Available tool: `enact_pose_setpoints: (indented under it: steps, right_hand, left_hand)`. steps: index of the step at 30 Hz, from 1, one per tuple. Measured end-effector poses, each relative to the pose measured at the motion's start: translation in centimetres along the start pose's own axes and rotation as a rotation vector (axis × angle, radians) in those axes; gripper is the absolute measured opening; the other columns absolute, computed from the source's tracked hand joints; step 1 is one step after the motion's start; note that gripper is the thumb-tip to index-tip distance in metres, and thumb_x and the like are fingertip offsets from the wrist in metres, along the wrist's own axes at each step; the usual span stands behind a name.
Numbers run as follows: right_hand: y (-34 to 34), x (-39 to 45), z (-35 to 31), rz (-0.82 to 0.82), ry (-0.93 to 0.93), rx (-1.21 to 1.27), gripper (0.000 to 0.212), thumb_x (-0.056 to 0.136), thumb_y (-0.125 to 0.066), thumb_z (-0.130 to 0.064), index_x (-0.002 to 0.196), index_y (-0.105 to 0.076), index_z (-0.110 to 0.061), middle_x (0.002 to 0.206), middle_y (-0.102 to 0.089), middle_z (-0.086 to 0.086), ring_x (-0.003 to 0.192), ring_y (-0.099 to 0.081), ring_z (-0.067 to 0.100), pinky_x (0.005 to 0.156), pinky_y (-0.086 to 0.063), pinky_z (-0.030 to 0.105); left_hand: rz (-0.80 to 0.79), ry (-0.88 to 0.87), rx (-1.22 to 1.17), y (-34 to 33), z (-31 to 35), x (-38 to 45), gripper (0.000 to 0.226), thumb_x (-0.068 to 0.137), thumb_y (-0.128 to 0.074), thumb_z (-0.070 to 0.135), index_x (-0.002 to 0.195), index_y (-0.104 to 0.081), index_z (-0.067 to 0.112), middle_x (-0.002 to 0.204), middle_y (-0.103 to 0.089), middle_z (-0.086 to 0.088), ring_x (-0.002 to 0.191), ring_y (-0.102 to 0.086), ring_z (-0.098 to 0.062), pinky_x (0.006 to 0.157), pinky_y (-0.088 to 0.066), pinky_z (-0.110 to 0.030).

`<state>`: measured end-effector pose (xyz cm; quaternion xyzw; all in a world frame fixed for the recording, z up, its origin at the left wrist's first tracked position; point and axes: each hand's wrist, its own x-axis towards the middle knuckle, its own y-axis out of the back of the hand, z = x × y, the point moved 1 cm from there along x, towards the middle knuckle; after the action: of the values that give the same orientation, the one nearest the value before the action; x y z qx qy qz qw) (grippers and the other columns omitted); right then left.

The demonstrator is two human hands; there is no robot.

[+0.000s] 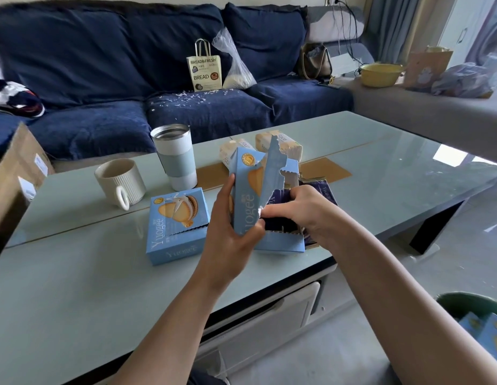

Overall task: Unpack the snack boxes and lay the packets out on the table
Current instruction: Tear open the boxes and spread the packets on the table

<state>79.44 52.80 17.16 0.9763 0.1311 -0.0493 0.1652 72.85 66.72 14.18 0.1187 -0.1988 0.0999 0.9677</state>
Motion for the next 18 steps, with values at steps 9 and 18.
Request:
enact_pose_setpoints:
  steps: [9, 18]
  right_hand:
    - [-0.6, -0.5, -0.4, 0.256, 0.12, -0.13, 0.051, 0.06, -0.087, -0.038, 0.101, -0.061, -0.022, 0.095, -0.069, -0.003, 0.093, -0.065, 0.018, 0.082, -0.056, 0.039]
    - [-1.1, 0.0, 0.0, 0.348, 0.139, 0.047, 0.053, 0.061, -0.089, -0.032, 0.107, -0.063, -0.023, 0.099, -0.072, -0.005, 0.091, -0.068, 0.015, 0.082, -0.056, 0.036]
  left_hand:
    - [0.049, 0.06, 0.074, 0.2, -1.0, 0.5, 0.075, 0.077, -0.064, 0.042, 0.145, -0.039, 0.026, 0.124, -0.06, 0.018, 0.098, -0.064, 0.002, 0.074, -0.053, -0.016]
    - [0.234, 0.115, 0.119, 0.4, -0.9, 0.5, 0.021, 0.092, -0.061, 0.031, 0.111, -0.066, 0.021, 0.088, -0.066, 0.019, 0.08, -0.059, 0.004, 0.066, -0.043, -0.01]
